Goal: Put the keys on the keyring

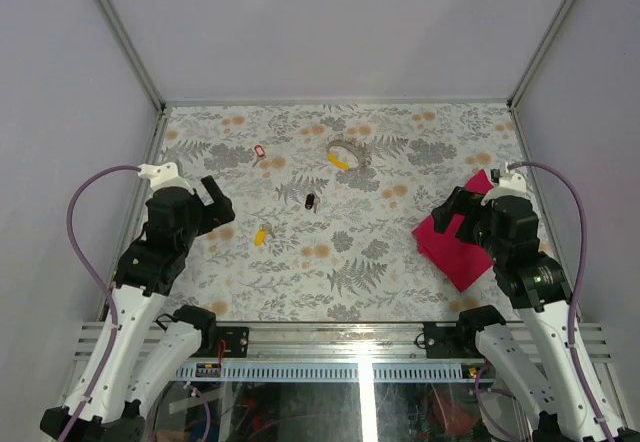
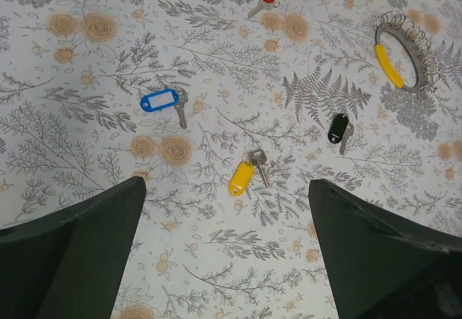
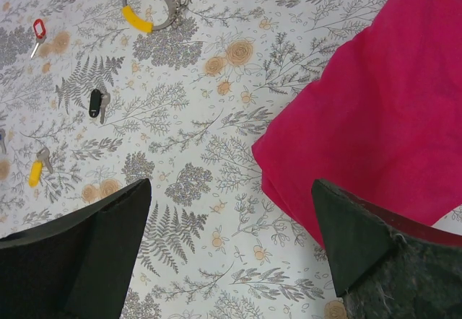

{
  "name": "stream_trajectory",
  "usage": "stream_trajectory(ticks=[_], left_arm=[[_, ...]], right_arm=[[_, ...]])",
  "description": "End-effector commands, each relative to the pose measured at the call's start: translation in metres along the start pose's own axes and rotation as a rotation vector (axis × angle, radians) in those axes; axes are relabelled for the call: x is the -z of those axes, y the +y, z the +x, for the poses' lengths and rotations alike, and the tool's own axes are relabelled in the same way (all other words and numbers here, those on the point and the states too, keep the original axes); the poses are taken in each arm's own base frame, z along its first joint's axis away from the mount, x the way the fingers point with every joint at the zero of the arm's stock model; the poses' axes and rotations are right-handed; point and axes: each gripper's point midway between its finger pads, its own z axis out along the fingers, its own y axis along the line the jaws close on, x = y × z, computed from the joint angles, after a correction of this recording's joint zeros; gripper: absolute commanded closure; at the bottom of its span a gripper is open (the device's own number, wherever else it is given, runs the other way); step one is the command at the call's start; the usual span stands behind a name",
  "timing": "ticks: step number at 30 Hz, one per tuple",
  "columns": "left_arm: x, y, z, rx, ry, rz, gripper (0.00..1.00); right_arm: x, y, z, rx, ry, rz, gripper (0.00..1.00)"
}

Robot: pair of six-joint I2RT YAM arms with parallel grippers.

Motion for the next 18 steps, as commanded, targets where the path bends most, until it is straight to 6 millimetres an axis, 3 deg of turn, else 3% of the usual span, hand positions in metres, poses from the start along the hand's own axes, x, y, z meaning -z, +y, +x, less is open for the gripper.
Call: stream_trajectory(ticks=[1, 7, 15, 18], left_arm=[[0.004, -0.012, -0.022, 0.004, -0.069, 0.046, 0.0], [0.0, -0.009, -0.021, 0.011, -0.061, 0.02, 0.0], [-0.003, -0.006, -0.019, 0.02, -0.048, -0.006, 0.0], [-0.004, -0.004, -0.02, 0.024, -0.052, -0.021, 0.0]], right_arm=[[0.007, 0.005, -0.02, -0.01, -0.057, -0.008, 0.01], [0.003, -0.003, -0.015, 0.01, -0.014, 0.041, 0.0], [0.0, -0.045, -0.005, 0.006, 0.084, 0.312, 0.0], [0.002, -0.045, -0.011, 0.005, 0.088, 0.331, 0.0]])
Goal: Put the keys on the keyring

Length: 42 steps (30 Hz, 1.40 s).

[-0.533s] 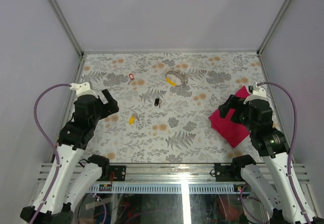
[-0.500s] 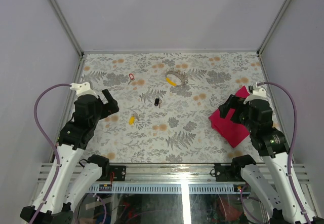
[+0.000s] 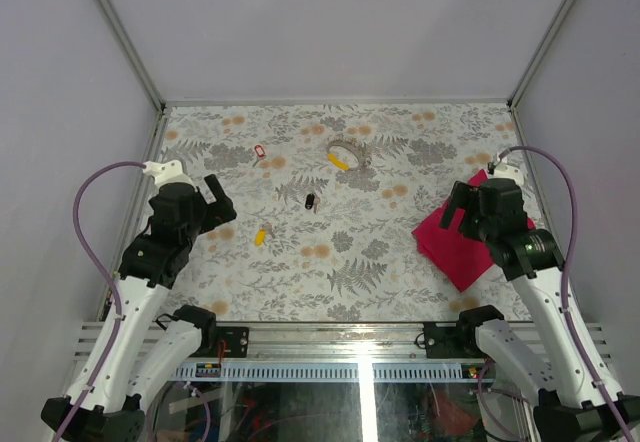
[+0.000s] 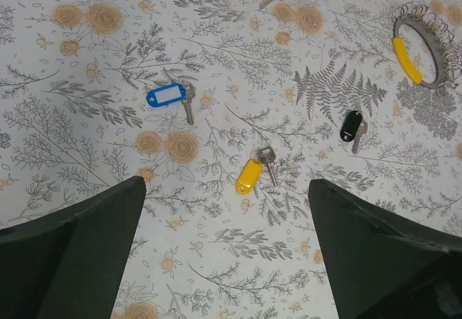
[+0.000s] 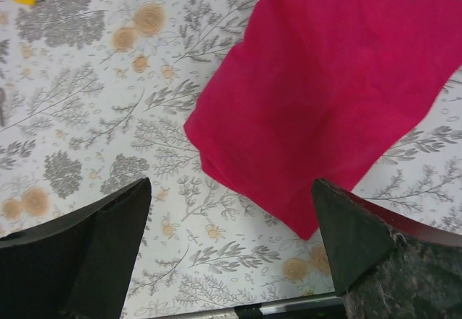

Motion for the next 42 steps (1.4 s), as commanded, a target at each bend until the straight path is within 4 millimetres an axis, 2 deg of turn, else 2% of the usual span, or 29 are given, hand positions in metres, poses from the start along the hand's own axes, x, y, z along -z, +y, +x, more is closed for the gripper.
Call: stream_trajectory(ticks=[1, 6, 13, 18, 20, 26, 32, 38, 42], left_arm=[[0.003, -0.005, -0.023, 0.03, -0.072, -0.001, 0.0], [-0.004, -0.006, -0.018, 0.03, -0.013, -0.034, 0.0], [-0.014, -0.01, -0.006, -0.036, 0.08, -0.028, 0.0], [-0.012, -0.028, -0.002, -0.083, 0.103, 0.092, 0.0], [-0.012, -0.03, 0.001, -0.085, 0.098, 0.11, 0.0], [-0.014, -0.027, 0.006, -0.075, 0.09, 0.107, 0.0], [-0.016, -0.026, 0.008, -0.076, 0.09, 0.106, 0.0], [-0.017, -0.026, 0.008, -0.075, 0.09, 0.1, 0.0], [-0.018, -0.024, 0.009, -0.075, 0.09, 0.094, 0.0]], right_arm=[[0.01, -0.005, -0.021, -0.015, -0.037, 0.049, 0.0], [0.004, 0.049, -0.013, 0.056, 0.026, -0.245, 0.01], [-0.023, 0.085, -0.018, 0.102, 0.12, -0.37, 0.01], [-0.055, 0.115, -0.026, 0.114, 0.184, -0.439, 0.09], [-0.068, 0.131, -0.028, 0.146, 0.202, -0.449, 0.1], [-0.106, 0.196, -0.036, 0.276, 0.216, -0.51, 0.15], [-0.158, 0.252, -0.02, 0.371, 0.26, -0.583, 0.16], [-0.205, 0.279, -0.015, 0.381, 0.259, -0.618, 0.17], [-0.229, 0.296, -0.014, 0.381, 0.259, -0.642, 0.17]])
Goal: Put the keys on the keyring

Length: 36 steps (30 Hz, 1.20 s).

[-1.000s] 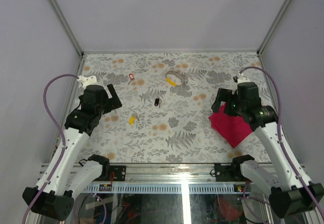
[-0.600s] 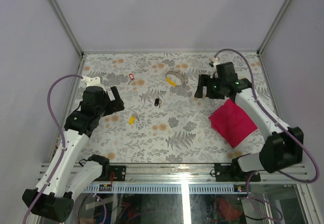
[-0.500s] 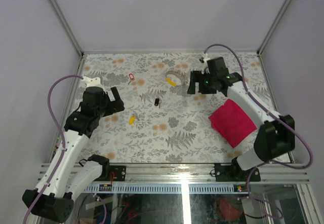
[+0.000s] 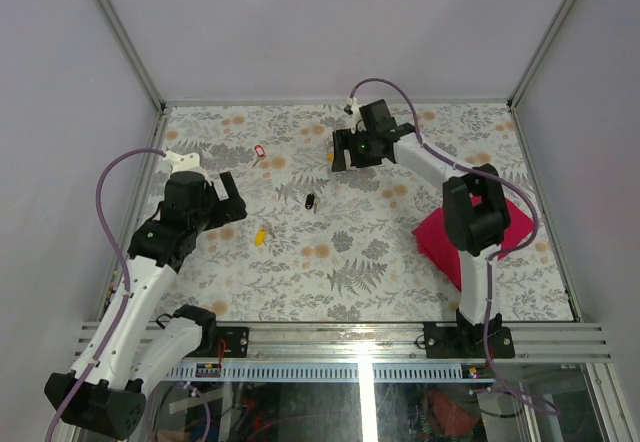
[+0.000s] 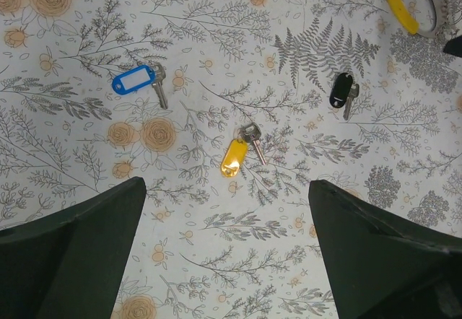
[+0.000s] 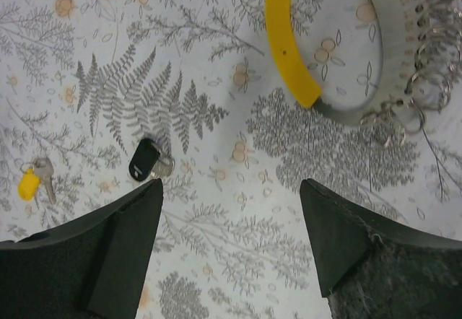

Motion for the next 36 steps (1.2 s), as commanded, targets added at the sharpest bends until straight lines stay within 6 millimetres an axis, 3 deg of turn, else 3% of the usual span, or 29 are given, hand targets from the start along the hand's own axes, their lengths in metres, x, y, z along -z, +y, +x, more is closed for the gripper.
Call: stream_trajectory(ticks=[1, 5, 11, 18, 28, 36], left_arm=[[-0.003, -0.004, -0.006, -0.012, -0.035, 0.02, 0.0], [-0.006, -0.004, -0.004, -0.013, -0.021, 0.014, 0.0], [-0.007, -0.004, -0.003, -0.016, -0.015, 0.016, 0.0], [-0.008, -0.004, -0.002, -0.017, -0.012, 0.015, 0.0], [-0.01, -0.004, -0.001, -0.019, -0.004, 0.011, 0.0], [-0.01, -0.003, -0.001, -0.017, -0.005, 0.008, 0.0]], right_arm=[[-0.022, 0.012, -0.038, 0.051, -0.08, -0.064, 0.17], [-0.043, 0.004, -0.042, 0.052, -0.061, -0.034, 0.18], [-0.072, -0.02, -0.032, 0.03, -0.006, 0.058, 0.18], [-0.087, -0.031, -0.021, 0.03, 0.038, 0.092, 0.18], [-0.084, -0.044, 0.006, 0.033, 0.104, 0.142, 0.18], [-0.069, -0.047, 0.035, 0.046, 0.157, 0.146, 0.18]])
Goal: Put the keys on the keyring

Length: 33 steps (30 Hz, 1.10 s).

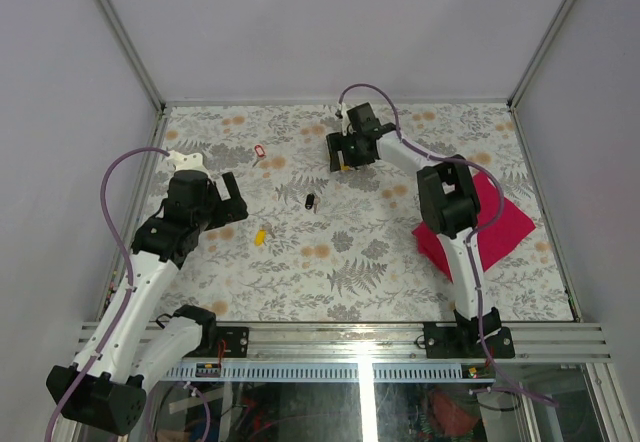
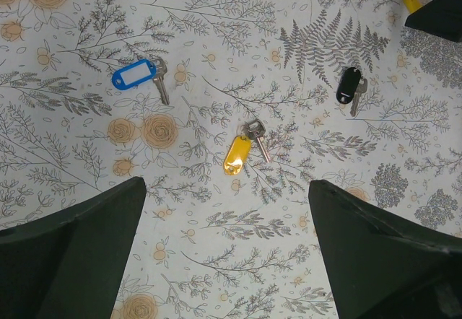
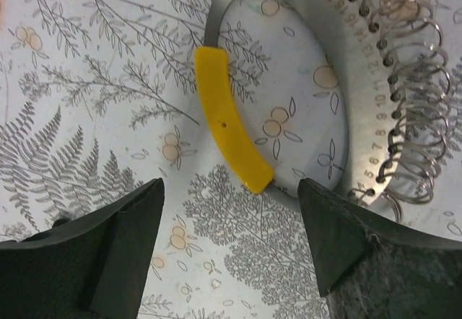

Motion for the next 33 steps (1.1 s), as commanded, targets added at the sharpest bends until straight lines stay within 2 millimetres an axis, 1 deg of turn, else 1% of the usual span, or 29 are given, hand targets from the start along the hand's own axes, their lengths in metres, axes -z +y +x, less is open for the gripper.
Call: stream_trajectory(ticks=[1, 5, 8, 12, 16, 17, 23, 24, 27, 28, 30, 31, 33], left_arm=[[-0.002, -0.005, -0.007, -0.012, -0.034, 0.022, 0.0], [-0.001, -0.005, -0.007, -0.012, -0.036, 0.025, 0.0], [-0.001, -0.006, -0.007, -0.011, -0.038, 0.027, 0.0], [-0.001, -0.006, -0.007, -0.012, -0.033, 0.028, 0.0], [-0.001, -0.007, -0.006, -0.012, -0.033, 0.03, 0.0], [-0.001, -0.007, -0.006, -0.012, -0.033, 0.031, 0.0], [-0.002, -0.009, -0.006, -0.015, -0.028, 0.039, 0.0], [-0.002, -0.008, -0.005, -0.015, -0.028, 0.038, 0.0], [-0.002, -0.009, -0.005, -0.016, -0.025, 0.041, 0.0], [-0.002, -0.009, -0.004, -0.016, -0.024, 0.04, 0.0], [-0.002, -0.009, -0.004, -0.017, -0.023, 0.039, 0.0], [-0.003, -0.009, -0.004, -0.019, -0.023, 0.04, 0.0], [-0.003, -0.009, -0.004, -0.018, -0.02, 0.039, 0.0]], right_arm=[[0.015, -0.006, 0.043, 0.016, 0.112, 0.039, 0.18], [0.03, -0.003, 0.059, 0.037, 0.127, 0.025, 0.18], [0.041, 0.003, 0.08, 0.066, 0.15, 0.013, 0.18], [0.061, 0.009, 0.106, 0.102, 0.168, 0.025, 0.18], [0.084, 0.012, 0.141, 0.104, 0.198, 0.044, 0.18], [0.089, 0.011, 0.159, 0.093, 0.219, 0.049, 0.19], [0.123, 0.02, 0.219, 0.048, 0.263, 0.057, 0.19], [0.128, 0.023, 0.23, 0.035, 0.274, 0.053, 0.19], [0.146, 0.039, 0.256, 0.003, 0.284, 0.018, 0.2], [0.153, 0.047, 0.262, -0.003, 0.279, 0.005, 0.2], [0.166, 0.054, 0.27, -0.013, 0.264, -0.011, 0.2], [0.173, 0.057, 0.27, -0.023, 0.249, -0.02, 0.2], [0.187, 0.059, 0.259, -0.03, 0.191, -0.029, 0.2]])
